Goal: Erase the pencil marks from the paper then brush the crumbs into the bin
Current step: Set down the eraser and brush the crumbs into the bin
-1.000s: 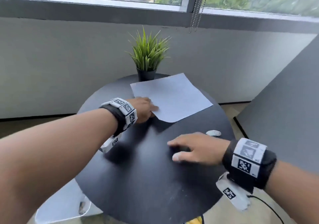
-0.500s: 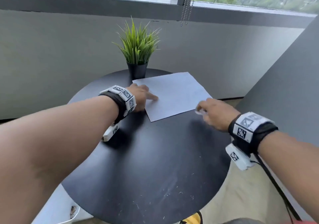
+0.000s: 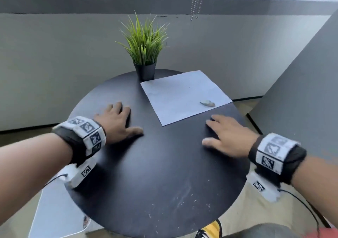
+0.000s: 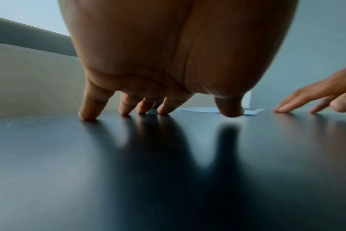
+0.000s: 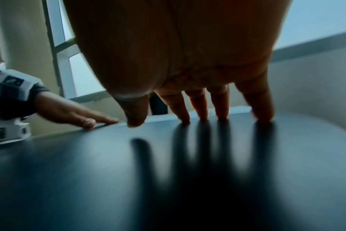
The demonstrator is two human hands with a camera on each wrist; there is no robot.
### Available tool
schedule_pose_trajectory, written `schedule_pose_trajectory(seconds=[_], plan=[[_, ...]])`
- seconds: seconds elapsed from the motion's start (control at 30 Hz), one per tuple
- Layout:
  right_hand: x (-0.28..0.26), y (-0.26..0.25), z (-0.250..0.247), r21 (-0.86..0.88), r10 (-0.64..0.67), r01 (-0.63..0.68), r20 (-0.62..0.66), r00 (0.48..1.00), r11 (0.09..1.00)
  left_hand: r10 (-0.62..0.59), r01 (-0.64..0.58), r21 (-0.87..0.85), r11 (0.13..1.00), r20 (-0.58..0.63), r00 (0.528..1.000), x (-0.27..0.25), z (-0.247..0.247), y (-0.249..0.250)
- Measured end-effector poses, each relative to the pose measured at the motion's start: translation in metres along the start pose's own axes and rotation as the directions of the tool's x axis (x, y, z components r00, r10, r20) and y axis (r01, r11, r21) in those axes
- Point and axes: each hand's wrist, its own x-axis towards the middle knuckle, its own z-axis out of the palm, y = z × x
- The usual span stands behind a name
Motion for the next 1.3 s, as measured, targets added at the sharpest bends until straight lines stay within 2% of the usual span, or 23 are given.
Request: schedule_pose_trajectory(seconds=[0.07,0.13,0.17,0.2,0.27,0.33,0.4,0.5,0.57,0.63,0.7,0.77,0.83,0.87,0.9,0.97,1.03,1.07,1.1,1.17,1.2,1.23,1.3], plan=[[-0.036,-0.018,0.018,-0.016,-0.069,0.072,0.123,0.99,0.997,0.14,-0.144,0.035,0.989,0.106,0.985,-0.039,0.011,0.013],[-0.059,-0.031,0.016,0.089,-0.252,0.239,0.191,0.949,0.967,0.376,-0.38,-0.027,0.925,0.216,0.901,-0.072,0.009,0.028],[-0.062,-0.035,0.009,0.188,-0.327,0.293,0.188,0.926,0.937,0.466,-0.456,-0.099,0.885,0.234,0.854,-0.082,0.006,0.032],[-0.059,-0.037,0.001,0.271,-0.364,0.318,0.14,0.921,0.909,0.512,-0.484,-0.172,0.858,0.21,0.833,-0.086,0.002,0.036],[-0.039,-0.035,-0.011,0.328,-0.289,0.278,-0.016,0.957,0.903,0.483,-0.454,-0.25,0.855,0.065,0.873,-0.081,-0.001,0.04],[-0.011,-0.034,-0.015,0.212,-0.178,0.19,-0.073,0.981,0.959,0.42,-0.429,-0.212,0.878,-0.088,0.903,-0.062,-0.001,0.046],[0.012,-0.039,-0.01,0.086,-0.12,0.124,-0.054,0.991,0.989,0.397,-0.414,-0.156,0.897,-0.128,0.909,-0.038,-0.003,0.052],[0.015,-0.059,0.002,0.014,-0.048,0.048,0.002,0.999,0.999,0.346,-0.354,-0.091,0.931,-0.089,0.934,-0.013,-0.002,0.055],[0.002,-0.079,0.01,-0.06,-0.212,0.214,0.04,0.977,0.975,0.333,-0.337,-0.03,0.941,-0.089,0.939,-0.007,0.0,0.056],[-0.004,-0.091,0.015,-0.041,-0.413,0.415,0.051,0.909,0.909,0.334,-0.334,0.016,0.942,-0.098,0.937,-0.002,0.003,0.056],[0.001,-0.092,0.008,0.047,-0.369,0.369,-0.019,0.929,0.928,0.339,-0.339,0.018,0.941,-0.088,0.937,0.001,0.004,0.053],[0.004,-0.092,0.01,-0.021,-0.29,0.29,-0.008,0.957,0.957,0.355,-0.357,-0.026,0.934,-0.068,0.932,0.0,0.004,0.051],[-0.006,-0.099,0.014,-0.106,-0.442,0.449,0.085,0.893,0.887,0.328,-0.333,-0.083,0.939,-0.069,0.942,-0.006,0.004,0.047],[-0.012,-0.1,0.015,-0.033,-0.549,0.554,0.108,0.829,0.832,0.276,-0.282,-0.108,0.953,-0.07,0.959,-0.011,0.005,0.043],[-0.017,-0.099,0.012,0.089,-0.589,0.582,0.103,0.801,0.808,0.212,-0.217,-0.121,0.969,-0.053,0.976,-0.018,0.006,0.037],[-0.012,-0.084,0.005,0.275,-0.472,0.453,0.004,0.882,0.848,0.153,-0.151,-0.062,0.986,0.023,0.988,-0.038,0.012,0.032],[-0.007,-0.07,0.005,0.16,-0.256,0.259,-0.045,0.966,0.952,0.257,-0.258,-0.008,0.966,0.104,0.961,-0.062,0.021,0.03],[-0.01,-0.07,0.011,0.043,-0.202,0.202,-0.003,0.979,0.978,0.37,-0.37,-0.028,0.929,0.132,0.92,-0.077,0.022,0.032],[-0.019,-0.076,0.016,-0.037,-0.2,0.203,0.087,0.976,0.978,0.484,-0.477,-0.078,0.875,0.152,0.862,-0.088,0.023,0.032],[-0.043,-0.09,0.024,-0.037,-0.326,0.34,0.201,0.924,0.94,0.642,-0.613,-0.212,0.761,0.11,0.759,-0.108,0.023,0.03],[-0.054,-0.095,0.019,0.042,-0.412,0.413,0.216,0.885,0.91,0.665,-0.635,-0.248,0.731,0.05,0.746,-0.115,0.023,0.027],[-0.06,-0.096,0.012,0.154,-0.44,0.417,0.166,0.883,0.896,0.643,-0.622,-0.268,0.736,-0.01,0.766,-0.121,0.021,0.024],[-0.054,-0.084,0.002,0.303,-0.286,0.27,0.008,0.958,0.914,0.543,-0.541,-0.286,0.791,-0.081,0.836,-0.126,0.019,0.014]])
